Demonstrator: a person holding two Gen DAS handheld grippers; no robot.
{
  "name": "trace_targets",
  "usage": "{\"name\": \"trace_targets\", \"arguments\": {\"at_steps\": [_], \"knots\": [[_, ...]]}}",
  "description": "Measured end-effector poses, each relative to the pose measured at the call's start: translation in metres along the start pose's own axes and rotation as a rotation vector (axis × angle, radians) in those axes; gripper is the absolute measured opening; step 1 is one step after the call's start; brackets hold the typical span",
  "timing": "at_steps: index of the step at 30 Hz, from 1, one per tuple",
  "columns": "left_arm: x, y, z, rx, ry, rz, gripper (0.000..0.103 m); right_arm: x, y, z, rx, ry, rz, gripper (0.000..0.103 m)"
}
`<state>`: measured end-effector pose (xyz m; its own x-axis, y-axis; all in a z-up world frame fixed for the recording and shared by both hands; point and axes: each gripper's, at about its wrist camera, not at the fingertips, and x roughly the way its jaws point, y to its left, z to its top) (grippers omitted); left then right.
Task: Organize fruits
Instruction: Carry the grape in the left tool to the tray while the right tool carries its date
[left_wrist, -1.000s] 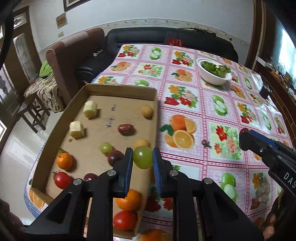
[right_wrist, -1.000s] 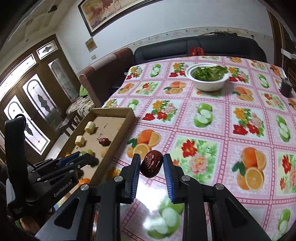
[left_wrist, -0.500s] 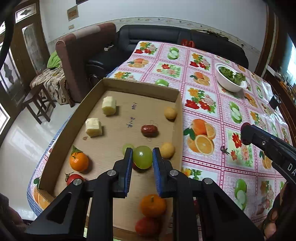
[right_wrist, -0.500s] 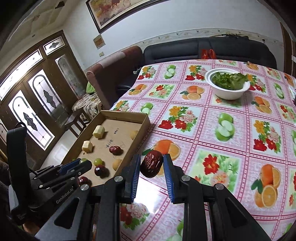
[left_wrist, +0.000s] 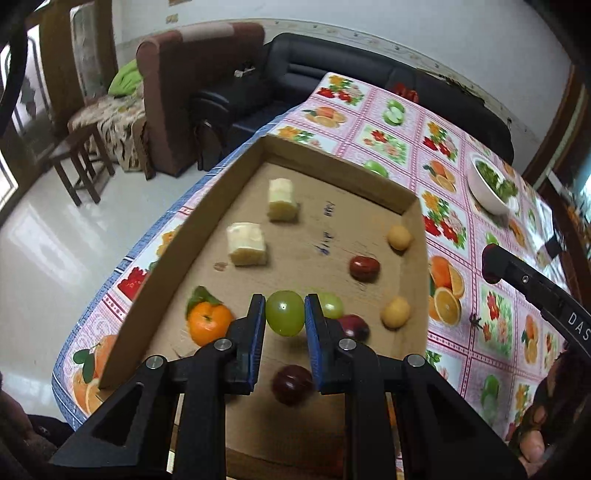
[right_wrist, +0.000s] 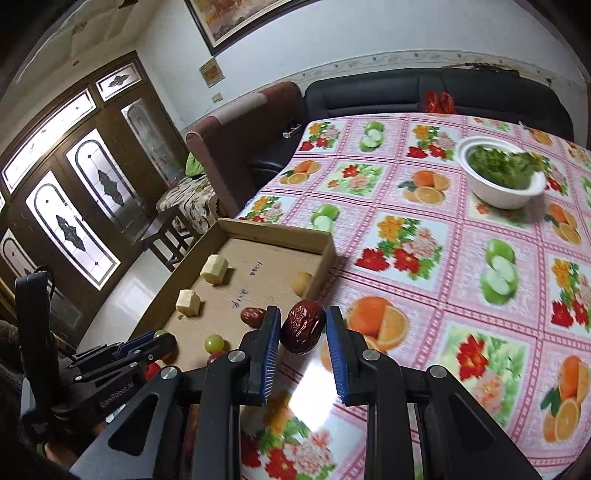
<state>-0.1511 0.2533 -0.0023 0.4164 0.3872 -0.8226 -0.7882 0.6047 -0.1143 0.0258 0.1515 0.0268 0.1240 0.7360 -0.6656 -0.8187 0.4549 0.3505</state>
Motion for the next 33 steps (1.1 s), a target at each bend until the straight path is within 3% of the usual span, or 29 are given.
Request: {"name": "trace_targets", "arguments": {"at_steps": [6, 15, 33], "knots": [[0.007, 0.016, 0.009, -0.039, 0.02, -0.015, 0.019, 0.026, 0.014, 0.019, -0.015, 0.014, 0.021, 0.025], [0.021, -0.002, 0.018, -0.005, 0.042, -0.036, 0.019, 0.073, 0.032, 0.046, -0.056, 0.056, 0.037, 0.025], [0.051, -0.013, 0.02, 0.023, 0.087, 0.008, 0.019, 0.14, 0.037, 0.048, -0.095, 0.17, 0.02, 0.026]]}}
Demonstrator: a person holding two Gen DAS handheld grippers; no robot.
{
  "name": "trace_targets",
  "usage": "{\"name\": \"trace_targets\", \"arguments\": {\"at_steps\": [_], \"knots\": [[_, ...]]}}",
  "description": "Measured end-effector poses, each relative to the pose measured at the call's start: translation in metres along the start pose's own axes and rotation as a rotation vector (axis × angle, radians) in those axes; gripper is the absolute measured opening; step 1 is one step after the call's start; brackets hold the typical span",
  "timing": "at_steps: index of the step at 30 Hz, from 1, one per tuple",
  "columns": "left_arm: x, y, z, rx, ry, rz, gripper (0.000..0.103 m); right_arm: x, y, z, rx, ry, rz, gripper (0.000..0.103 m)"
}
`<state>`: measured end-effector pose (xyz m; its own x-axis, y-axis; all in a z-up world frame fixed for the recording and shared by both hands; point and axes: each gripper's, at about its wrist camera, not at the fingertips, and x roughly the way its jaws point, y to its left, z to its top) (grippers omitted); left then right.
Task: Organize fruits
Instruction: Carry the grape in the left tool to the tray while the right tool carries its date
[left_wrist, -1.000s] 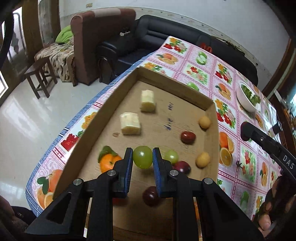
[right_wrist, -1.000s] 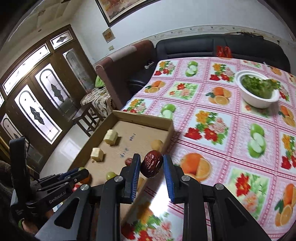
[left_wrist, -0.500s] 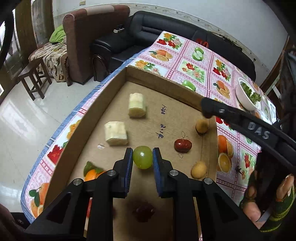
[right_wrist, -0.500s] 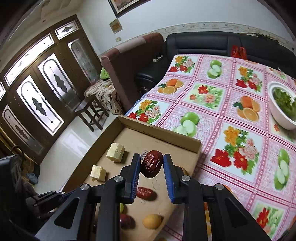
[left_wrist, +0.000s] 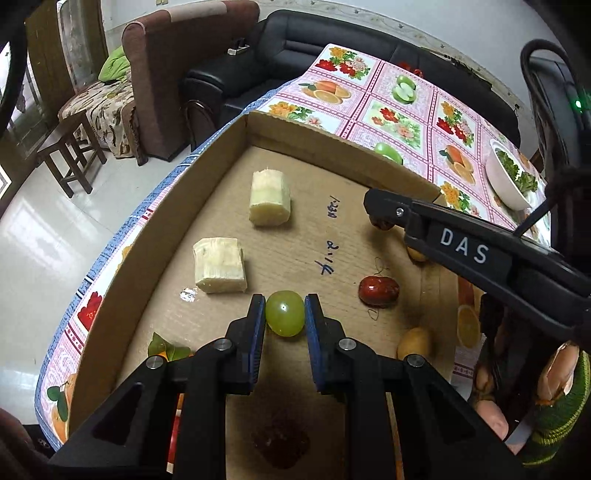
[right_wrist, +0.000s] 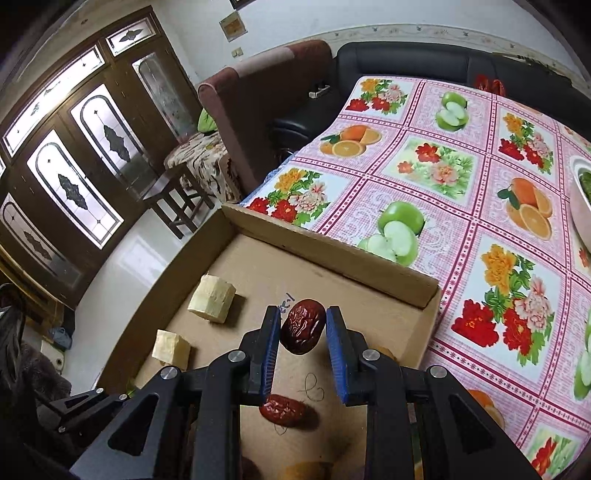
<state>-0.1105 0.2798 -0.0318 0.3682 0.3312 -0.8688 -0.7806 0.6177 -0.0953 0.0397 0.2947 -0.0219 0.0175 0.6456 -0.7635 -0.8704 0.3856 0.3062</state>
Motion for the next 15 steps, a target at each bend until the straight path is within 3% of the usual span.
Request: {"name": "trace_targets", "arguments": {"at_steps": [15], "knots": [[0.009, -0.001, 0.001, -0.001, 0.028, 0.013, 0.019, 0.023, 0.005, 0.001, -0.029, 0.045, -0.035, 0.026]]}}
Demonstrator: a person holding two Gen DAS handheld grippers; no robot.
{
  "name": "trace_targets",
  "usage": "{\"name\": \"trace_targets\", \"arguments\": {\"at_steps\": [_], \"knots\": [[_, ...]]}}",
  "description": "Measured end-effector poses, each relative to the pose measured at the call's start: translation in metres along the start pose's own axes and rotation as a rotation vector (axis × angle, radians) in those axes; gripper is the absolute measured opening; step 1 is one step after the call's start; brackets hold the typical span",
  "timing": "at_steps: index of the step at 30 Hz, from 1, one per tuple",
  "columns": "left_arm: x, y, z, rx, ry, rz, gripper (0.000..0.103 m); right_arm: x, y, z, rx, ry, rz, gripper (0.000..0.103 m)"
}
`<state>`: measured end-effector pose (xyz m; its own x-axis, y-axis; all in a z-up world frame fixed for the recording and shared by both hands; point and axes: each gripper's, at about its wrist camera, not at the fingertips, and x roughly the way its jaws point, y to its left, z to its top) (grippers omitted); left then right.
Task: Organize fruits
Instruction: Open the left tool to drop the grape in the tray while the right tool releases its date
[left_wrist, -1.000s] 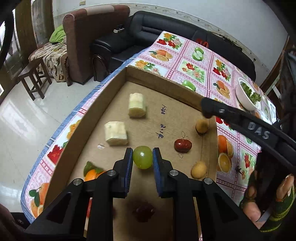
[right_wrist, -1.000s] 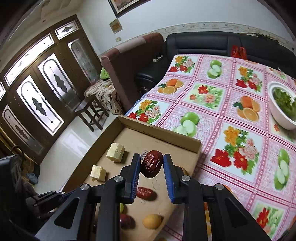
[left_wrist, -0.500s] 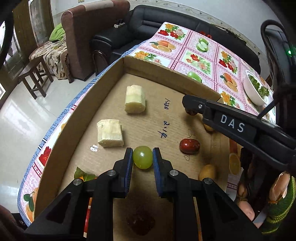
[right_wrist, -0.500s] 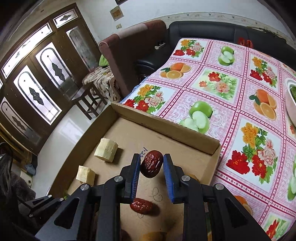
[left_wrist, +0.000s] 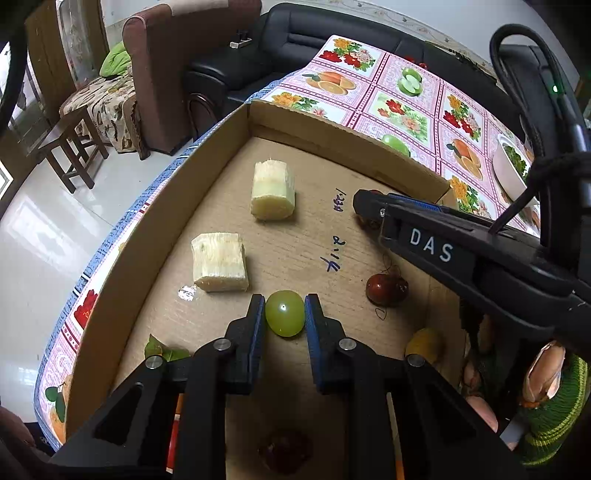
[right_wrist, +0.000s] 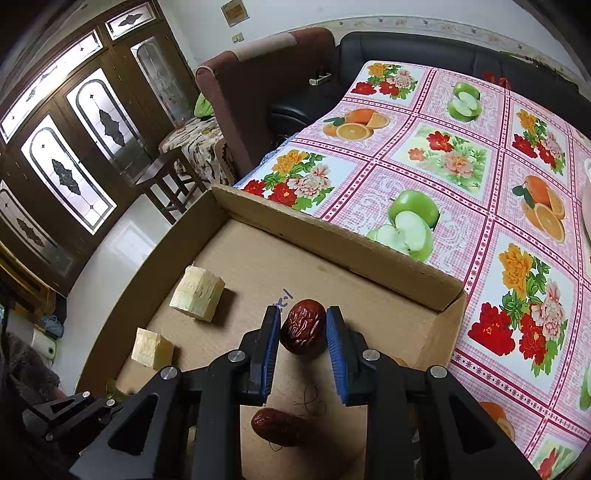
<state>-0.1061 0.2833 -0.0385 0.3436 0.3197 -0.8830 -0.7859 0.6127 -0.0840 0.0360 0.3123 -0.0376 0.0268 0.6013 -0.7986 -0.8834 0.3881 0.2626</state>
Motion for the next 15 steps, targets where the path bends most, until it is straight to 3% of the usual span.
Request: {"name": "trace_targets", "arguments": {"at_steps": [6, 10, 15], "knots": [[0.0011, 0.0013, -0.0006, -0.004, 0.013, -0.001, 0.025, 0.0018, -0.0004, 0.0, -0.001, 0.006, -0.007, 0.028], [-0.0019, 0.0007, -0.0018, -0.008, 0.002, -0.002, 0.041, -0.0001, -0.0004, -0.0008, 0.001, 0.004, -0.008, 0.029], [-0.0045, 0.0001, -0.0055, -0.011, -0.001, -0.001, 0.042, -0.006, 0.0003, -0.002, -0.008, -0.005, -0.017, 0.034]]}}
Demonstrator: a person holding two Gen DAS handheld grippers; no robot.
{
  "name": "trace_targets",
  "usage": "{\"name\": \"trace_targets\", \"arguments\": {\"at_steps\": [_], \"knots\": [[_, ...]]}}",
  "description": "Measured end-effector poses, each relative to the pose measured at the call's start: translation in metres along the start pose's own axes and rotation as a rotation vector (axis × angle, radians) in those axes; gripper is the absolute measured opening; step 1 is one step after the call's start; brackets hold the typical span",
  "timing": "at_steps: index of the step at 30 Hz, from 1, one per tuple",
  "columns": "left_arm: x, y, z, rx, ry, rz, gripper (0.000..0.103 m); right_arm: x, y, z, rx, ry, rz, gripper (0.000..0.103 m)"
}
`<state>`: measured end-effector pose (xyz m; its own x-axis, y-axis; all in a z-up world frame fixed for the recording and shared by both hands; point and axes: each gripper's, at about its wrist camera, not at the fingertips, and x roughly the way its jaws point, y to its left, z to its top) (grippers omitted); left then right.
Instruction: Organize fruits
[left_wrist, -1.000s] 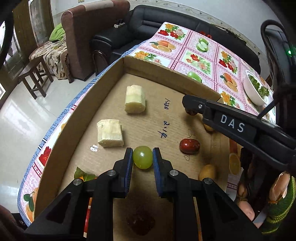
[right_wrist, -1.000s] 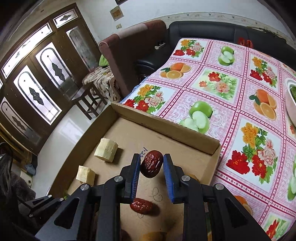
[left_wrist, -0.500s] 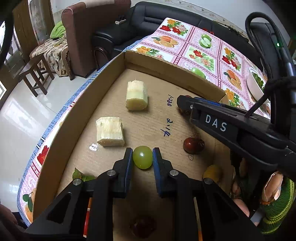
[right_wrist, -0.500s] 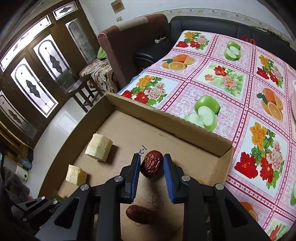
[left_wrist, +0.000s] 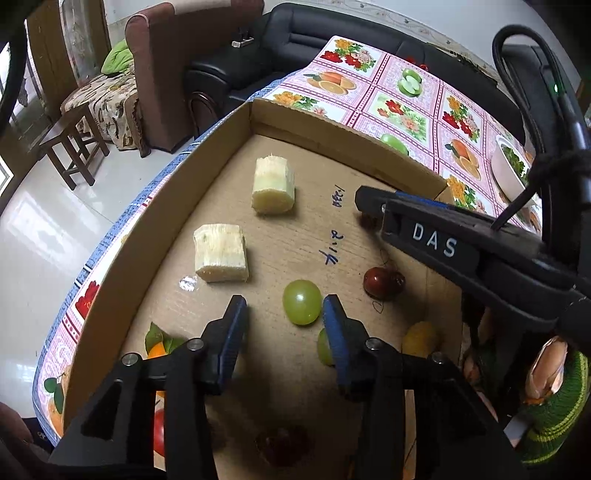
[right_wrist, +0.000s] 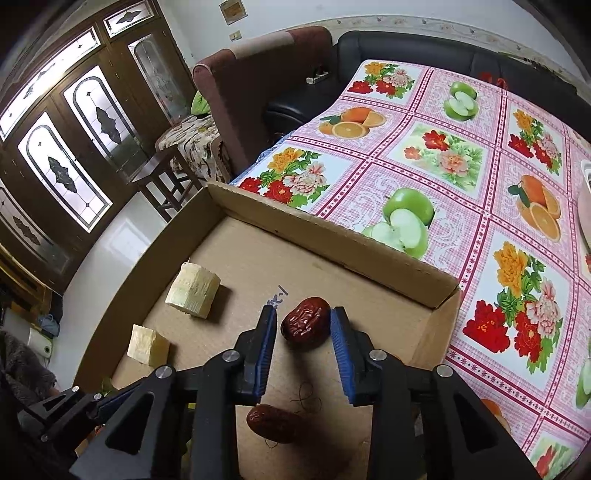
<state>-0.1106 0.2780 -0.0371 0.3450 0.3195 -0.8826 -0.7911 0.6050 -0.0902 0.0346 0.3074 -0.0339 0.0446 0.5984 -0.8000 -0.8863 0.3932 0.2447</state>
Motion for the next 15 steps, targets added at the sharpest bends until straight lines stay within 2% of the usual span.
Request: {"name": "trace_targets", "arguments": {"at_steps": [6, 7, 12, 15], "knots": [[-0.012, -0.002, -0.009, 0.01, -0.018, 0.008, 0.042, -0.011, 0.002, -0.002, -0.01, -0.014, 0.004, 0.036], [-0.014, -0.002, -0.01, 0.01, -0.02, 0.011, 0.046, -0.014, 0.003, -0.003, -0.015, -0.017, 0.006, 0.037], [-0.029, 0.001, -0.023, 0.003, -0.047, 0.0, 0.048, -0.031, 0.005, -0.009, -0.054, -0.043, 0.021, 0.046], [-0.037, 0.004, -0.03, -0.004, -0.063, -0.002, 0.048, -0.041, 0.007, -0.015, -0.089, -0.053, 0.035, 0.048]]}}
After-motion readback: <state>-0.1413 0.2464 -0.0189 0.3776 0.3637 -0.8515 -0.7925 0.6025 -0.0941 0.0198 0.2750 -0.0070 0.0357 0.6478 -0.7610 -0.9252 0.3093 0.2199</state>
